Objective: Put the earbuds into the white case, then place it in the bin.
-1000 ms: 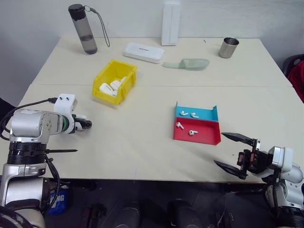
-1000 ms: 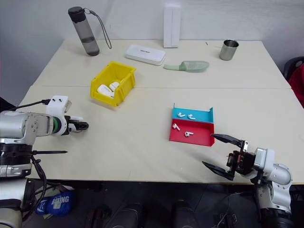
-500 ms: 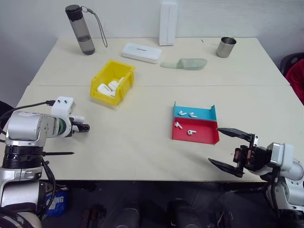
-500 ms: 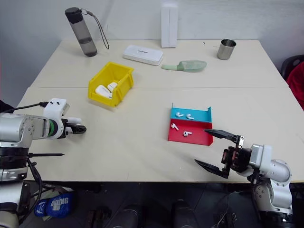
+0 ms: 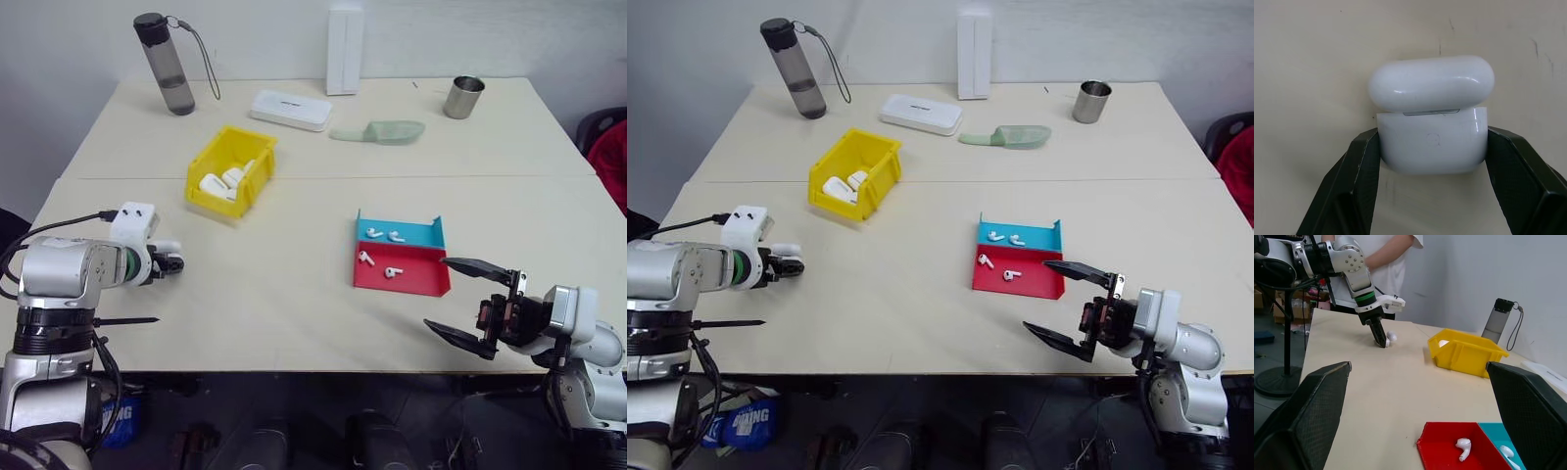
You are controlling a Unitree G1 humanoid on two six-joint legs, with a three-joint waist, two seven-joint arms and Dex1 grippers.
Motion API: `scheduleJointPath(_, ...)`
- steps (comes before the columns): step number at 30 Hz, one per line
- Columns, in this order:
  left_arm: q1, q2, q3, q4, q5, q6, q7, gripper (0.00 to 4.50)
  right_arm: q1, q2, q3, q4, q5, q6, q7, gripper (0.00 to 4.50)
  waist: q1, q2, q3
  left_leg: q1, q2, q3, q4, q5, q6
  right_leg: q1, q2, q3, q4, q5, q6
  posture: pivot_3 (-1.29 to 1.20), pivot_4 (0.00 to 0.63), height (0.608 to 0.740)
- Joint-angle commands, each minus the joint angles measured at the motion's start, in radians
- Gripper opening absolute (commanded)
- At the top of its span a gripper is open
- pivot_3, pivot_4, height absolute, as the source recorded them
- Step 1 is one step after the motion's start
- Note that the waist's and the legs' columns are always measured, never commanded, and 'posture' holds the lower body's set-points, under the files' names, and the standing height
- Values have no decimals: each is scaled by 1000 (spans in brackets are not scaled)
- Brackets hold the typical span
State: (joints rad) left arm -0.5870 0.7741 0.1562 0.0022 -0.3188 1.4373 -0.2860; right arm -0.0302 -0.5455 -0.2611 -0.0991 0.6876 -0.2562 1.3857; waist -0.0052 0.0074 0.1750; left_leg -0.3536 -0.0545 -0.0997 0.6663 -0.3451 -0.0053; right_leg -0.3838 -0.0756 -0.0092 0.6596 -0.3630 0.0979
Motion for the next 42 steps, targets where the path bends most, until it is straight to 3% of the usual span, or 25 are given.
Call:
scheduleJointPath(1, 39, 40, 120, -75, -54, -111, -97, 2761, 5, -18, -32, 12, 8, -23, 19, 4500, 1, -1, 0, 0, 0, 0, 0, 0, 0, 0, 0, 0, 0, 0, 0, 0, 150, 740)
scheduleJointPath(3, 60, 35, 190, -102, -90, -185, -147, 2761, 7, -21, -37, 18, 7, -27, 23, 4500, 5, -2, 1, -2, 0, 0, 0, 0, 0, -2, 0, 0, 0, 0, 0, 0, 150, 740)
scheduleJointPath(7, 241, 12, 328, -253, -257, -646, -589, 2761, 6, -48, -55, 26, -3, -18, 23, 4500, 6, -2, 1, -4, 0, 0, 1, 0, 0, -3, -1, 0, -2, 0, 0, 0, 150, 740)
scheduleJointPath(10, 305, -69, 361, -312, -383, -743, -711, 2761, 19, -81, -88, 11, -12, -11, -6, 4500, 11, -2, 1, -4, 0, -1, 1, 0, 0, 0, -2, -2, -6, 0, 0, 0, 150, 740)
scheduleJointPath(15, 401, -244, 190, -359, -365, -987, -814, 2761, 146, -151, -210, -95, -25, 68, -136, 4500, 31, -1, 1, -2, 0, -1, 1, 0, 1, 5, -1, -3, -8, 0, 0, 0, 150, 740)
scheduleJointPath(19, 439, -389, 59, -332, -347, -1153, -875, 2761, 330, -141, -297, -148, -50, 90, -182, 4500, 35, -3, 1, -2, 0, -2, 1, 0, 1, 8, -1, -4, -12, 0, 0, 0, 150, 740)
scheduleJointPath(25, 458, -483, -115, -203, -210, -1479, -1002, 2761, 520, -108, -367, -173, -139, 196, -367, 4500, 25, -3, 1, 0, 0, 1, 0, -1, 3, 9, 0, -2, -14, 0, 1, 0, 150, 740)
scheduleJointPath(28, 442, -537, -141, -153, -220, -1541, -987, 2761, 546, -169, -345, -231, -144, 281, -364, 4500, 19, -2, 0, 1, 0, 4, 0, 0, 4, 9, 1, 0, -14, 0, 0, 0, 150, 740)
scheduleJointPath(34, 407, -583, -167, -105, -231, -1602, -962, 2761, 292, -412, -239, -307, -62, 537, -353, 4500, 10, -2, 0, 1, 0, 7, 1, 1, 5, 10, 1, 2, -14, 0, 1, 0, 150, 740)
scheduleJointPath(37, 407, -583, -180, -126, -253, -1584, -950, 2761, 102, -558, -69, -351, -88, 682, -343, 4500, 14, -2, 0, 1, 1, 5, 0, 1, 5, 8, 1, 1, -14, 0, 1, 0, 150, 740)
scheduleJointPath(42, 410, -587, -190, -139, -265, -1593, -933, 2761, -251, -628, 230, -366, -114, 922, -320, 4500, 34, -3, 1, -2, 1, 1, 1, 0, 4, 7, 1, -2, -15, 0, 1, 0, 150, 740)
